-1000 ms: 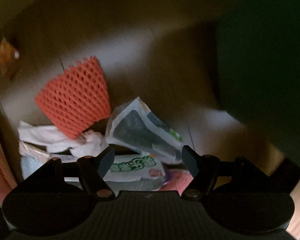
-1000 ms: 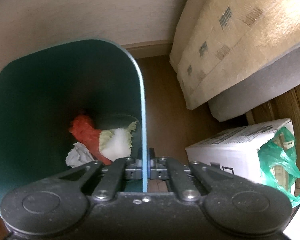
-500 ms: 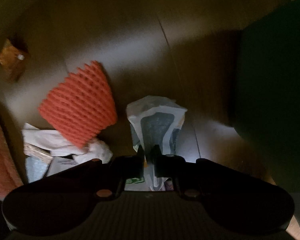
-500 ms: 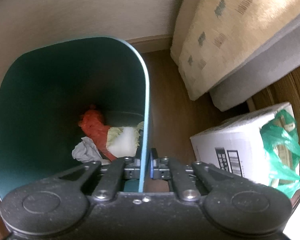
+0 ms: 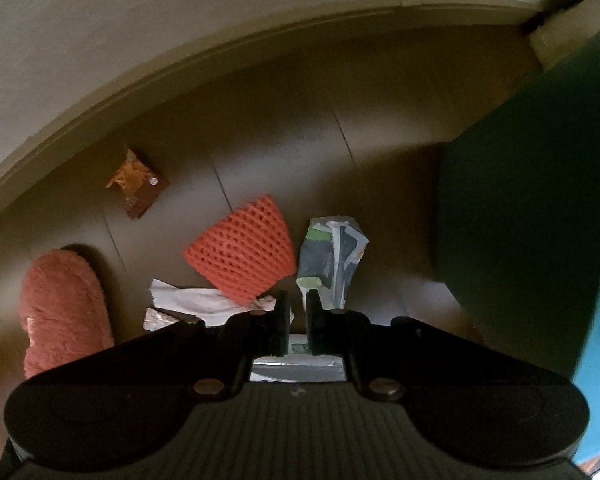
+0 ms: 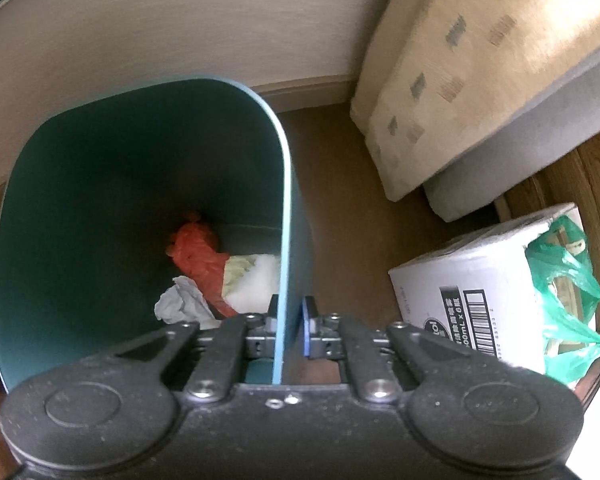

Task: Collect trash
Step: 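Grasp the clear plastic wrapper with the left tool and lift it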

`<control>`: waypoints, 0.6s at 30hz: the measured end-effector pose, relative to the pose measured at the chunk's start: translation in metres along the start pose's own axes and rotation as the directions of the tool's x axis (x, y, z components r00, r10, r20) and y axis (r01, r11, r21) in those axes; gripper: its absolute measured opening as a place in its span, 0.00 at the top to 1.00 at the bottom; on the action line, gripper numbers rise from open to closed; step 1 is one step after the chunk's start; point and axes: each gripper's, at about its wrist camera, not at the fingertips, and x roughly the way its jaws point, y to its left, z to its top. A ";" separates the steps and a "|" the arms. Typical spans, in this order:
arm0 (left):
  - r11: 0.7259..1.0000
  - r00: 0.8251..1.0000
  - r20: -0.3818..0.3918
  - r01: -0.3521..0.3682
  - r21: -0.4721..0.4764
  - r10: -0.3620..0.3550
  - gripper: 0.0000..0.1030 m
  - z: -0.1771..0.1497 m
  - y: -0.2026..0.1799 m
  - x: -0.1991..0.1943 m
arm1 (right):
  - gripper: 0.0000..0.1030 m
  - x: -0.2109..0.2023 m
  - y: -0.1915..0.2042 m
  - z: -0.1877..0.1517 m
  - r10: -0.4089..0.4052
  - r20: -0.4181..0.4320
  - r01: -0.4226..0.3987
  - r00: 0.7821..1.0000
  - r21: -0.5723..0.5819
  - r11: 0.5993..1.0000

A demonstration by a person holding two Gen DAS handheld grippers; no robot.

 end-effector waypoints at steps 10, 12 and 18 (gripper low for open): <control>0.993 0.992 -0.049 0.114 0.043 -0.112 0.31 0.006 -0.015 0.044 | 0.96 0.024 -0.024 -0.003 -0.013 -0.042 0.015 0.999 0.044 0.999; 0.993 0.995 -0.033 0.098 0.070 -0.096 0.28 0.008 -0.022 0.054 | 0.96 0.031 -0.034 -0.004 -0.004 -0.057 0.008 0.998 0.060 0.998; 0.978 1.000 -0.007 0.021 0.207 -0.020 0.29 0.018 -0.048 0.096 | 0.97 0.044 -0.053 -0.009 0.027 -0.067 -0.019 0.997 0.114 0.993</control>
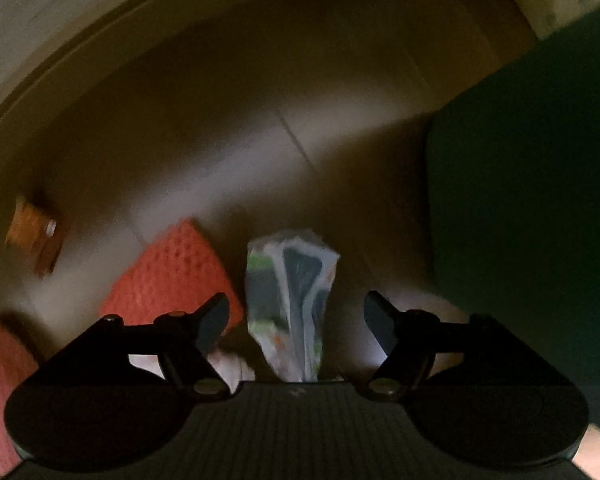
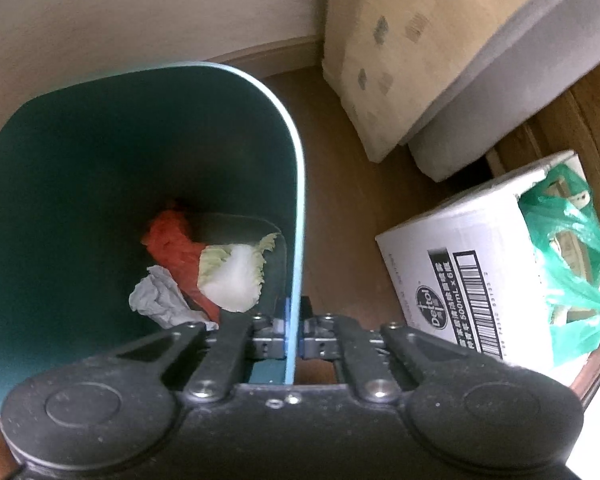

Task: Collect trash
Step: 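Grasp the clear plastic wrapper with the left tool and lift it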

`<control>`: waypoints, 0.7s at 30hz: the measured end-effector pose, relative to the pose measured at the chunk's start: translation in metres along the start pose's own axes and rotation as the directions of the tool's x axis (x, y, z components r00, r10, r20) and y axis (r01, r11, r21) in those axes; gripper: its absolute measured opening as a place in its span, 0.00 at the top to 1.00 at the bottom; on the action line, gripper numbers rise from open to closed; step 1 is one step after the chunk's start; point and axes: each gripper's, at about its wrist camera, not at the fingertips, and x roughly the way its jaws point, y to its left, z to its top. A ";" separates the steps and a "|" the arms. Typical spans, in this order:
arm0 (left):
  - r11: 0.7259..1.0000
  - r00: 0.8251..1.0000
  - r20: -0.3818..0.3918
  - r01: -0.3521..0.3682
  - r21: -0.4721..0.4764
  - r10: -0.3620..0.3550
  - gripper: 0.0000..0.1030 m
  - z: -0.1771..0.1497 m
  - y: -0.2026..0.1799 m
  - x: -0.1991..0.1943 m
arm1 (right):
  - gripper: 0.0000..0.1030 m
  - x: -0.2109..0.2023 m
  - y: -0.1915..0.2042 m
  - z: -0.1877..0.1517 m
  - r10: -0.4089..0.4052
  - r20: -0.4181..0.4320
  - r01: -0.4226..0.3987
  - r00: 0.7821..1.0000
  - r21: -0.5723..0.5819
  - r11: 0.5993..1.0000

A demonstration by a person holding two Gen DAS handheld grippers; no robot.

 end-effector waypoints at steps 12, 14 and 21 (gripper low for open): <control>0.986 0.995 -0.038 -0.081 0.146 0.087 0.79 0.008 -0.017 0.044 | 0.98 -0.003 -0.006 0.001 0.026 0.014 -0.027 1.000 0.033 0.999; 0.987 0.997 -0.030 -0.072 0.144 0.077 0.89 0.007 -0.019 0.042 | 0.98 -0.004 -0.006 0.000 0.024 0.014 -0.025 1.000 0.035 0.999; 0.996 0.999 0.022 -0.025 0.085 0.023 0.95 0.011 -0.009 0.006 | 0.97 -0.006 -0.002 0.001 0.005 0.015 -0.006 1.000 0.038 0.999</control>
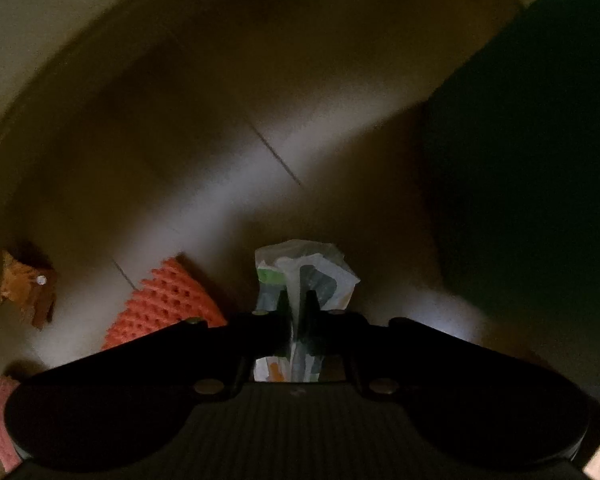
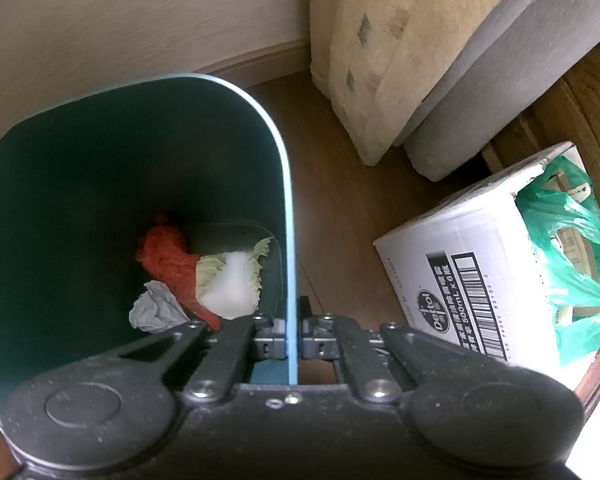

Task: Collect trash
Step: 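Grasp the clear plastic wrapper with the left tool and lift it, then carry the clear wrapper into the wastebasket and open the left tool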

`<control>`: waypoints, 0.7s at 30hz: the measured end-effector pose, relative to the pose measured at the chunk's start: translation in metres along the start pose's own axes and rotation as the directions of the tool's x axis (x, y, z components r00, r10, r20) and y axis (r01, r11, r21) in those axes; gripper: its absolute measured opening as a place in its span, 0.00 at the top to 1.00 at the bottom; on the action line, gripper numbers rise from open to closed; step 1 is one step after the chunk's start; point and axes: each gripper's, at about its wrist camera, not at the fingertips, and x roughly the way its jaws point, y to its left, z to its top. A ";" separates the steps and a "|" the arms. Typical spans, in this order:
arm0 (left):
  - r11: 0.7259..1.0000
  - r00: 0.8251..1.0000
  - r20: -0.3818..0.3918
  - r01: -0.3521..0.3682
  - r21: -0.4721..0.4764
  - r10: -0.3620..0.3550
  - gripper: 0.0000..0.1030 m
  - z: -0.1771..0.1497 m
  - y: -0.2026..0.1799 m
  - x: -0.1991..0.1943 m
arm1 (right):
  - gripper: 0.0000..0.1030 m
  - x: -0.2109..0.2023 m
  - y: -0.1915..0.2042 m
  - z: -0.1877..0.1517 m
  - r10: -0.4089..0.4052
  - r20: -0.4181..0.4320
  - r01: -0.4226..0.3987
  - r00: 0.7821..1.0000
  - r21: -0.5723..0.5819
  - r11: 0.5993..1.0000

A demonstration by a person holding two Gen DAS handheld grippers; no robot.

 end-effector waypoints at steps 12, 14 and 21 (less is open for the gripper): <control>0.999 0.978 0.200 0.051 0.016 -0.053 0.95 -0.029 0.023 -0.165 | 0.98 -0.013 0.023 -0.003 -0.058 0.025 0.058 0.998 0.004 0.998; 0.998 0.967 0.246 0.055 0.023 -0.059 0.95 -0.035 0.021 -0.198 | 0.97 -0.017 0.030 -0.003 -0.062 0.024 0.062 0.998 -0.002 0.998; 0.991 0.926 0.355 0.116 0.066 -0.132 0.95 -0.051 -0.005 -0.273 | 0.97 -0.028 0.064 -0.010 -0.128 0.068 0.133 0.989 -0.071 0.989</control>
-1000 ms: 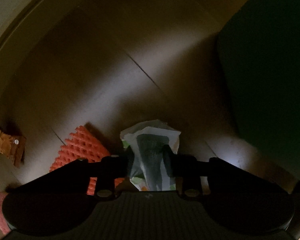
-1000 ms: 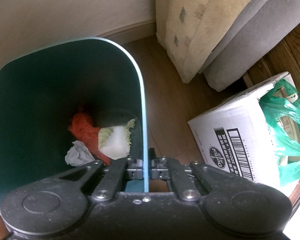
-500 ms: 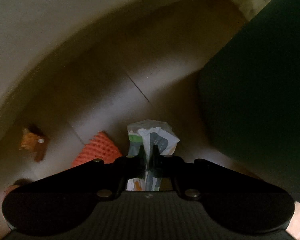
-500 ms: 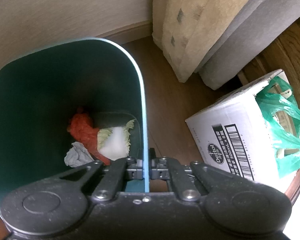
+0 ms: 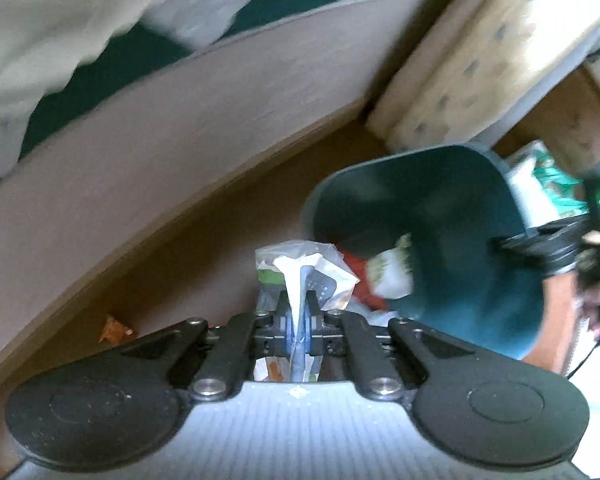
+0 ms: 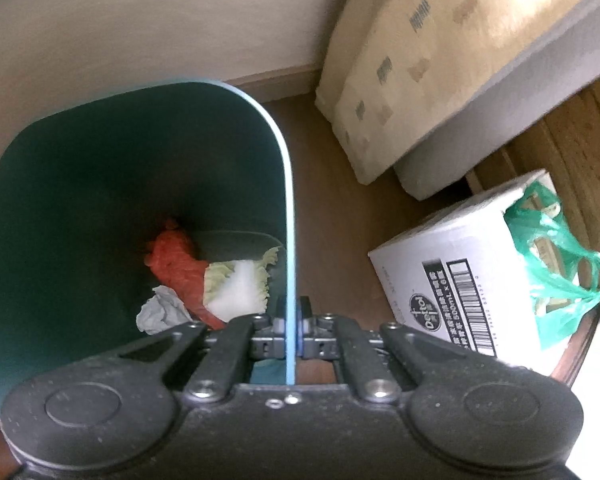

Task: Collect trash
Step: 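Carry the clear wrapper into the wastebasket and open the left tool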

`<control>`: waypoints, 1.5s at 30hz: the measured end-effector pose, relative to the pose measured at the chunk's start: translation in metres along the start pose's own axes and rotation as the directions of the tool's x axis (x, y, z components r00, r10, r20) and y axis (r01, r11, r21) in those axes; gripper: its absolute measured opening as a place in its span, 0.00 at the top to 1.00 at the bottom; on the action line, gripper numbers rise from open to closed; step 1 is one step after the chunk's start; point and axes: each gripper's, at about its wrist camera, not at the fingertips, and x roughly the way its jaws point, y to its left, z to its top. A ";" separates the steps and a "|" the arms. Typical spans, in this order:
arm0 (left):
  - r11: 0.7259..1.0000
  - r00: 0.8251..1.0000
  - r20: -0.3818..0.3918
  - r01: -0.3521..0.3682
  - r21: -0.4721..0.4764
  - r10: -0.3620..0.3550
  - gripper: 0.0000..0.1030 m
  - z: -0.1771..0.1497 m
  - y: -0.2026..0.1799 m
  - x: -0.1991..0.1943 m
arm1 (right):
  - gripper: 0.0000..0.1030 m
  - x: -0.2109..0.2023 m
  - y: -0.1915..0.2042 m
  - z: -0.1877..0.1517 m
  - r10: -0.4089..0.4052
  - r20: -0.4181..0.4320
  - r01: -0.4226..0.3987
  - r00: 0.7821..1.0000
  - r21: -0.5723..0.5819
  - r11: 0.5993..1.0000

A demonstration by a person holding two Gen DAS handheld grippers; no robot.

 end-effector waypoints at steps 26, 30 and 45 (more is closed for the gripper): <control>0.996 0.983 -0.167 0.062 -0.071 -0.073 0.94 0.002 -0.045 0.104 | 0.94 -0.021 0.048 0.008 0.012 -0.019 -0.013 1.000 -0.078 0.997; 0.991 0.980 -0.158 0.106 -0.080 -0.118 0.90 0.002 -0.037 0.100 | 0.94 -0.026 0.052 0.016 0.006 -0.013 -0.007 1.000 -0.075 0.997; 0.989 0.989 0.009 0.146 0.027 -0.146 0.36 -0.011 -0.008 0.031 | 0.93 -0.033 0.050 0.027 -0.015 -0.022 0.015 1.000 -0.003 1.000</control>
